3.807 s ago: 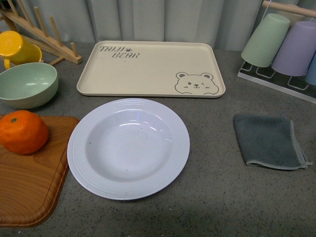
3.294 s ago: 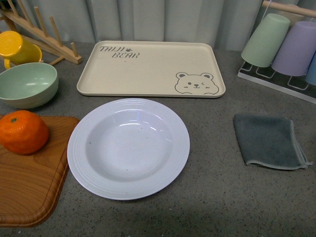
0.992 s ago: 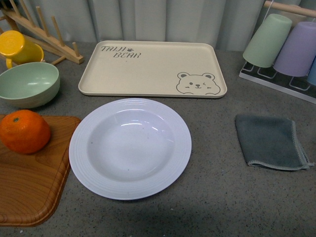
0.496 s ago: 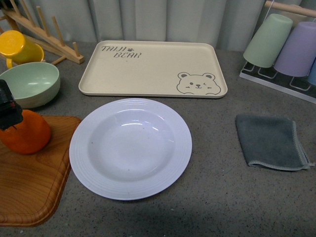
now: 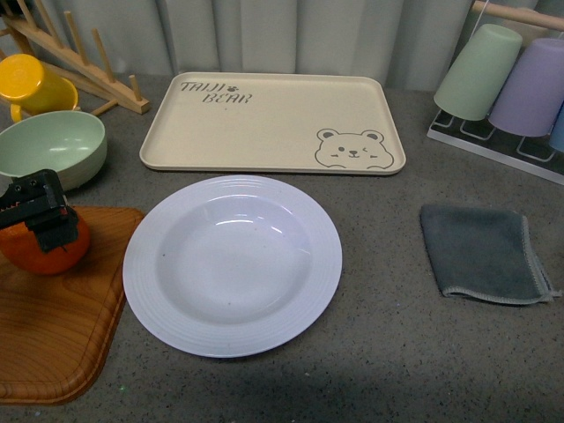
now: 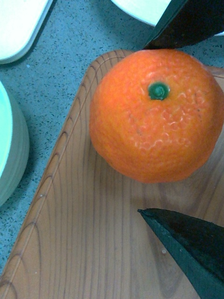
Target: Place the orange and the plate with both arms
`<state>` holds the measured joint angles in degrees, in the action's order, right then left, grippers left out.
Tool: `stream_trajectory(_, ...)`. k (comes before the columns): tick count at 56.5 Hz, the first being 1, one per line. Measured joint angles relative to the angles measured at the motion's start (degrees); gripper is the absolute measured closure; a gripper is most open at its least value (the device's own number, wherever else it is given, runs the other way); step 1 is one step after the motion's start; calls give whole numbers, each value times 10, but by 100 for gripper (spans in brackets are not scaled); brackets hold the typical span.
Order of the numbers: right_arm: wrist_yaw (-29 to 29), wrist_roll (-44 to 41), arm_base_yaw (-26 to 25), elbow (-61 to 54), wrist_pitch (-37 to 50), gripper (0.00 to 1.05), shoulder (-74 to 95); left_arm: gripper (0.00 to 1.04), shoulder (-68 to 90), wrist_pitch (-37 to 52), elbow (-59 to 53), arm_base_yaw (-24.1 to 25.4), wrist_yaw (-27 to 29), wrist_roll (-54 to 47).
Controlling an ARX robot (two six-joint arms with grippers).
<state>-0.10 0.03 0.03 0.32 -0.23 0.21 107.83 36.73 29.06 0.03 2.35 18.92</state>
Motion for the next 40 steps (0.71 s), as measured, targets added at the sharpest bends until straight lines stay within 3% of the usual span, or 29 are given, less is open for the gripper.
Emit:
stream_trajectory(4, 0, 0, 0, 0, 0, 9, 0, 11, 3, 0, 1, 1, -2, -2)
stream_trajectory(8, 0, 0, 0, 0, 0, 9, 0, 27, 3, 0, 3, 2, -4, -2)
stream_trajectory(12, 0, 0, 0, 0, 0, 9, 0, 34, 2, 0, 3, 2, -6, -2)
stream_trajectory(27, 0, 0, 0, 0, 0, 9, 0, 37, -46, -40, 3, -19, -2, 14)
stream_trajectory(40, 0, 0, 0, 0, 0, 9, 0, 37, -112, -70, 26, -125, 14, 75)
